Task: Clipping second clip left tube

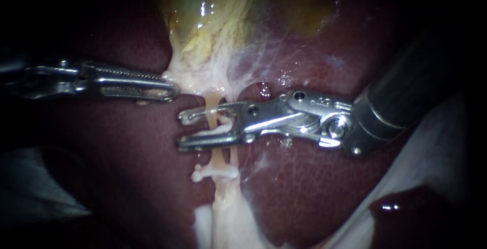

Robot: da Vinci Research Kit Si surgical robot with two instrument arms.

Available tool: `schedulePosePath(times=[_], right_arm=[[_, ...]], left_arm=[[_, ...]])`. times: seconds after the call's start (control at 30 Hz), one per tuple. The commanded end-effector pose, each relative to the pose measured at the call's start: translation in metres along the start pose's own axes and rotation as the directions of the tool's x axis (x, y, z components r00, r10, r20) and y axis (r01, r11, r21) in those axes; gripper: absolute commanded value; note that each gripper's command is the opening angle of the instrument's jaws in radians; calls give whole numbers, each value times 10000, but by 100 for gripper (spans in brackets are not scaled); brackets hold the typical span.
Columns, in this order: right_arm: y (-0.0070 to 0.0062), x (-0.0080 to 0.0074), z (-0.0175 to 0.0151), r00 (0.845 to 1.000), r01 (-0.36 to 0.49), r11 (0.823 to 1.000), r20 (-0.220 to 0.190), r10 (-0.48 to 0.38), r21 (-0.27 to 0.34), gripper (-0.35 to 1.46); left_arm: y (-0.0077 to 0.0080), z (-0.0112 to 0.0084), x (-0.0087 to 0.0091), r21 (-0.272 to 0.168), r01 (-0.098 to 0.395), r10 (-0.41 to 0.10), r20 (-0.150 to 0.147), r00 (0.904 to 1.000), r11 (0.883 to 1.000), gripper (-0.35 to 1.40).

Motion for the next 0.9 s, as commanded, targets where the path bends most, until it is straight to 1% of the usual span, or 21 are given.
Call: schedulePosePath(times=[0.03,0.13,0.23,0.33,0.47,0.53,0.7,0.9], right_arm=[[0,0,0,10000,3,10000,0,-3,5,30],[1,0,1,10000,-1,10000,-60,1,2,41],[2,0,2,9988,-419,9991,-244,419,19,46],[2,-1,3,9967,-712,9974,-386,715,78,49],[1,-5,6,9923,-1146,9926,-422,1163,410,49],[1,-10,8,9907,-1289,9902,-373,1310,539,50],[-2,-29,17,9845,-1726,9807,-170,1748,920,50],[-6,-50,28,9824,-1856,9750,28,1866,1219,50]], left_arm=[[0,0,0,1,2,-2,1,10000,10000,-35],[0,0,0,0,2,-2,2,10000,10000,-35],[0,-1,0,27,2,-2,-4,10000,10000,-35],[0,-1,0,26,4,-4,-3,10000,10000,-35],[0,-1,0,26,4,-4,-3,10000,10000,-35],[0,-1,0,25,3,-3,-3,10000,10000,-35],[0,-1,0,24,3,-3,-3,10000,10000,-35],[0,-2,0,22,2,-2,-2,10000,10000,-35]])
